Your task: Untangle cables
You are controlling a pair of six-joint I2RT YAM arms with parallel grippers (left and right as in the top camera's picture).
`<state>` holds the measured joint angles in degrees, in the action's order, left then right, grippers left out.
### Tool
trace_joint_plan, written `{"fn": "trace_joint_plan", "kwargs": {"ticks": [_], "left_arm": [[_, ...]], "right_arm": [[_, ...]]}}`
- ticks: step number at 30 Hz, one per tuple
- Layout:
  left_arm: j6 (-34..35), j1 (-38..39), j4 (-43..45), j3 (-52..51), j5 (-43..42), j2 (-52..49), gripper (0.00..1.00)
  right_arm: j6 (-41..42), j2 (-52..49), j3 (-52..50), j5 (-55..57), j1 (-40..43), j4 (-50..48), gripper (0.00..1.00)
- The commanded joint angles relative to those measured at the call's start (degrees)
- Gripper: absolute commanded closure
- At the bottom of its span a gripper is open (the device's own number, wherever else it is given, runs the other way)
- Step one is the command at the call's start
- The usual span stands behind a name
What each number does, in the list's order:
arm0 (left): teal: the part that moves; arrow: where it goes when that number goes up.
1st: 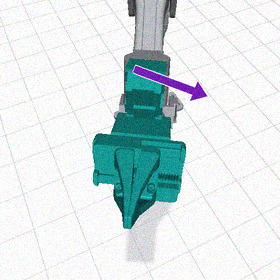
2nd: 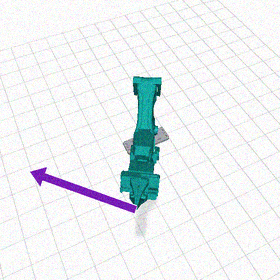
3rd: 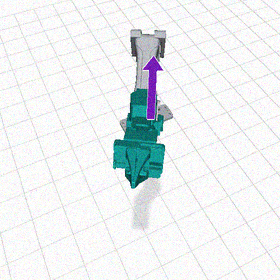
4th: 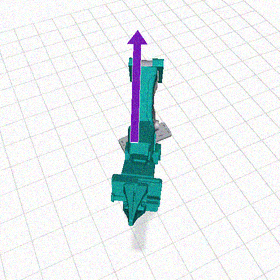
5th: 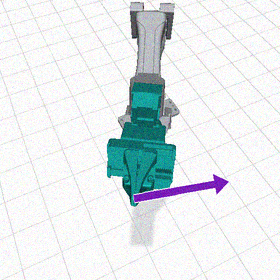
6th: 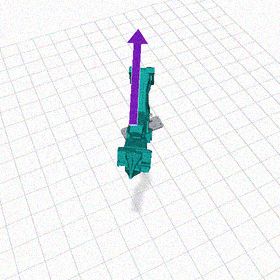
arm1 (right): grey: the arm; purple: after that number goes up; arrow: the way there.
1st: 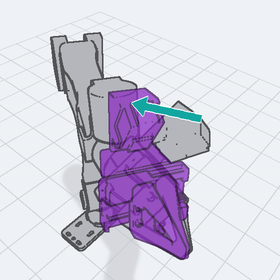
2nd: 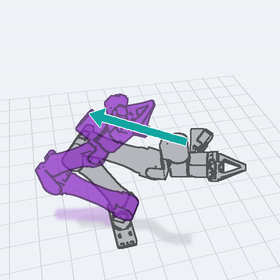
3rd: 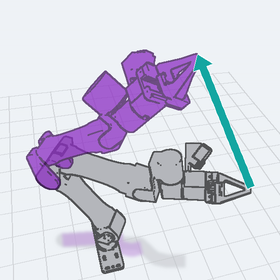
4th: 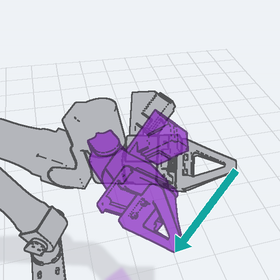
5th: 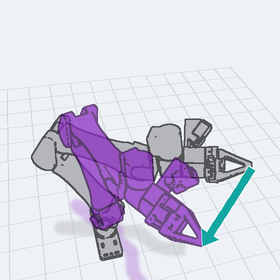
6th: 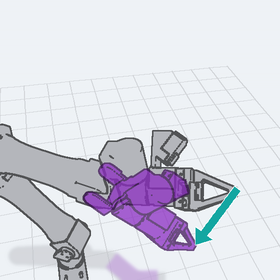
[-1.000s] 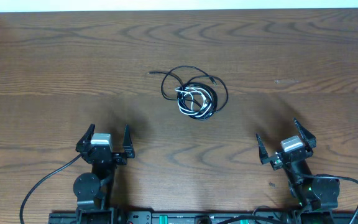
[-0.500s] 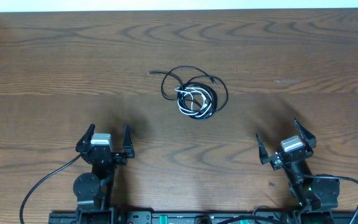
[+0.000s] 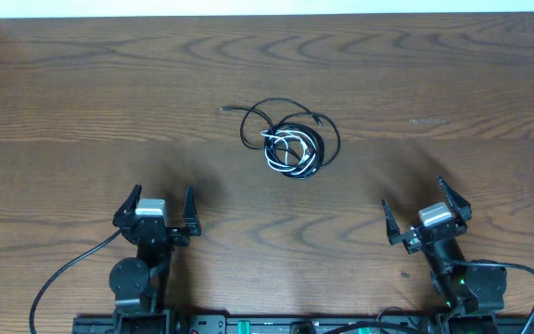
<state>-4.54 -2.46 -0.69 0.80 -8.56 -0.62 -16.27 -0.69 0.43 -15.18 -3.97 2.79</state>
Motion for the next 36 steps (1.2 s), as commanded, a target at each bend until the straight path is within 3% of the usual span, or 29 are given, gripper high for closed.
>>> {"fn": "trace_joint_plan", "kwargs": {"ticks": [1, 36], "left_arm": [[-0.4, 0.2, -2.7, -0.6, -0.4, 0.3, 0.05], [0.3, 0.2, -2.5, 0.5, -0.4, 0.3, 0.05]], "right_arm": [[-0.7, 0.3, -0.1, 0.0, 0.3, 0.2, 0.01], [-0.5, 0.3, -0.1, -4.7, 0.3, -0.9, 0.01]]}}
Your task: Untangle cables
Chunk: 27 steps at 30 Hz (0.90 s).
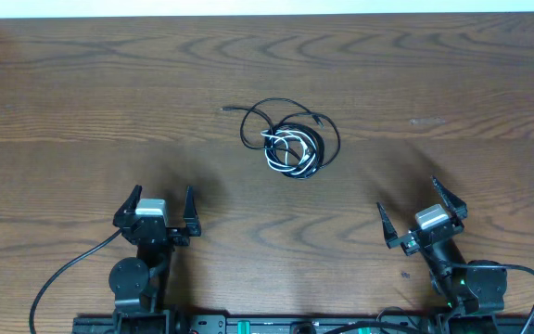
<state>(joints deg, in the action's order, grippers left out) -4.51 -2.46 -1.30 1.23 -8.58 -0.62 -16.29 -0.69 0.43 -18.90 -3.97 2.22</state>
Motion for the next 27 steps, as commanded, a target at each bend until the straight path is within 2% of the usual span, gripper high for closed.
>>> {"fn": "trace_joint_plan", "kwargs": {"ticks": [1, 24, 27], "left_arm": [[0.3, 0.2, -1.9, 0.1, -0.4, 0.3, 0.05], [1.8, 0.2, -1.9, 0.6, -1.0, 0.3, 0.05], [1.8, 0.2, -2.9, 1.2, -1.0, 0.0, 0.05]], "right_arm": [[-0.5, 0.3, -0.1, -1.0, 0.3, -0.3, 0.01], [-0.4, 0.3, -0.1, -1.2, 0.3, -0.3, 0.01], [2.2, 0.3, -0.1, -1.2, 0.3, -0.4, 0.01]]}}
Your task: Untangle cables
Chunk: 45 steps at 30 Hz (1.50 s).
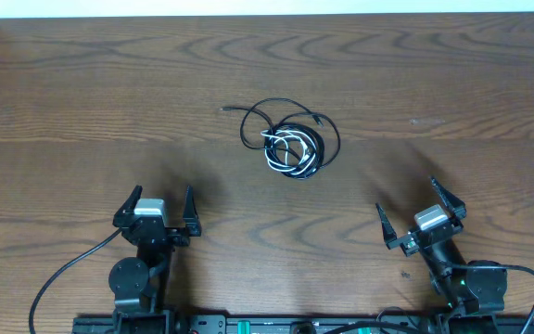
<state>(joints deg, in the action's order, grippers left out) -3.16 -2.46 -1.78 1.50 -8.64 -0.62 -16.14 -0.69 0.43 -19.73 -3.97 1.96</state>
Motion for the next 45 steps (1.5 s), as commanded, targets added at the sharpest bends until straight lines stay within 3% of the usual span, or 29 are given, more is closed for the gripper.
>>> {"fn": "trace_joint_plan", "kwargs": {"ticks": [1, 23, 38, 45], "left_arm": [[0.4, 0.2, -2.7, 1.1, -0.9, -0.2, 0.05], [0.4, 0.2, -2.2, 16.9, -1.4, -23.1, 0.05], [3.1, 0.2, -0.1, 18.9, -1.5, -24.3, 0.04], [4.1, 0.2, -1.0, 21.2, -3.2, -26.1, 0.05]], "right_arm": [[2.8, 0.3, -0.1, -0.4, 0.3, -0.1, 0.01], [6.5, 0.3, -0.1, -0.3, 0.3, -4.6, 0.01], [8.0, -0.5, 1.3, -0.3, 0.3, -6.7, 0.01], [8.0, -8.7, 2.8, -0.3, 0.3, -13.3, 0.01]]}}
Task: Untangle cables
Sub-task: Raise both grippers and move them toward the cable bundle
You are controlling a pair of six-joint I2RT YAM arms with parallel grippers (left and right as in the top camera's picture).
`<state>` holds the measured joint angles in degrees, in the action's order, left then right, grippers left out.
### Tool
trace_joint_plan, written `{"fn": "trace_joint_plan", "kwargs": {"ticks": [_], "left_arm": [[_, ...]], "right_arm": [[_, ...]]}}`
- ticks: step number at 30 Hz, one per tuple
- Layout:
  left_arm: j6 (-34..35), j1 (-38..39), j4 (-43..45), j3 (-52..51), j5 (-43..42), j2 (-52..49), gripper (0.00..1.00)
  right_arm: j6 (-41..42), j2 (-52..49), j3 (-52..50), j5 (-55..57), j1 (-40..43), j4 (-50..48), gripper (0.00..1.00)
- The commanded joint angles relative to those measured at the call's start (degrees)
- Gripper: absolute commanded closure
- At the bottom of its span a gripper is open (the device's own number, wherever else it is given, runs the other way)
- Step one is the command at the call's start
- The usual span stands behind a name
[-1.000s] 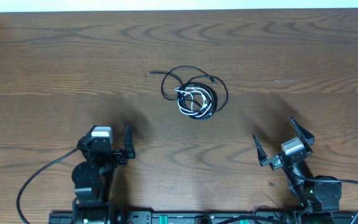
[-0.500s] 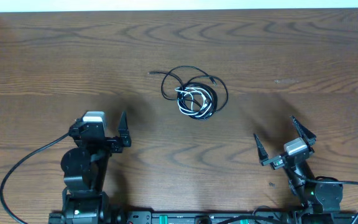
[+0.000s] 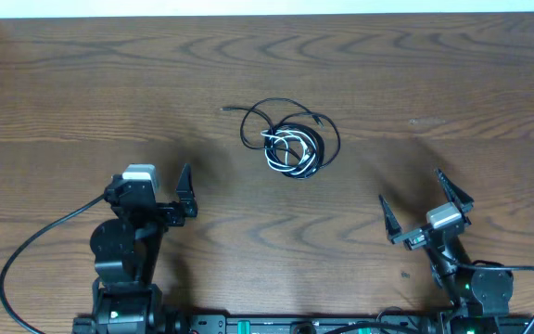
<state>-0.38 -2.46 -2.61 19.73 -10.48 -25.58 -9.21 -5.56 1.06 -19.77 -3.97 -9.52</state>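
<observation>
A small tangle of black and white cables (image 3: 290, 141) lies on the wooden table (image 3: 82, 83) a little beyond the middle, with thin black loops spreading out to the left and right. My left gripper (image 3: 150, 188) is at the near left, open and holding nothing, well short of the tangle. Its right finger (image 3: 185, 182) shows clearly, while the left one is partly hidden by the arm. At the near right my right gripper (image 3: 419, 201) stands open and holds nothing, its fingers spread wide.
The arms' bases and a black supply cable (image 3: 35, 243) sit along the near edge. A pale strip of wall or table edge (image 3: 267, 7) runs along the far side.
My left arm has risen and shifted slightly left and forward, so its wrist now looks larger from above. The right gripper has shifted a little to the right. The cables have not moved.
Both grippers stood open near the front edge, with the tangle untouched beyond them. The right gripper drifted slightly left over the earlier moments and the left stayed still. Now the left arm is raised, the right has edged back right, and the tangle is unchanged.
</observation>
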Motion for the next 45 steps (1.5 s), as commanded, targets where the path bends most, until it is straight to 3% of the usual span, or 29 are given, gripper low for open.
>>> {"fn": "trace_joint_plan", "kwargs": {"ticks": [1, 8, 21, 31, 36, 40, 45], "left_arm": [[1.3, 0.2, -0.5, 3.8, -2.0, -1.9, 0.05], [1.3, 0.2, -1.4, 9.1, -5.9, -8.5, 0.05], [1.6, 0.2, -7.6, 22.0, -8.5, -21.0, 0.04], [1.6, 0.2, -7.6, 24.2, -8.6, -25.0, 0.05], [1.6, 0.2, -8.2, 27.8, -12.8, -28.9, 0.05], [1.6, 0.2, -12.8, 32.2, -16.1, -32.8, 0.05], [1.6, 0.2, -21.6, 38.8, -16.2, -37.8, 0.05]], "right_arm": [[1.1, -5.9, 2.7, -0.3, 0.3, -3.0, 0.01], [1.0, -23.3, 11.8, -0.6, 0.3, -6.6, 0.01], [1.1, -51.8, 35.2, -13.4, 0.3, -3.5, 0.01], [2.0, -61.7, 51.2, -16.2, 0.3, 12.5, 0.01], [2.3, -64.2, 60.0, -17.5, 0.3, 25.9, 0.01], [2.3, -65.0, 64.2, -18.0, 0.2, 33.6, 0.01], [2.4, -65.3, 65.1, -22.4, 0.2, 36.2, 0.01]]}}
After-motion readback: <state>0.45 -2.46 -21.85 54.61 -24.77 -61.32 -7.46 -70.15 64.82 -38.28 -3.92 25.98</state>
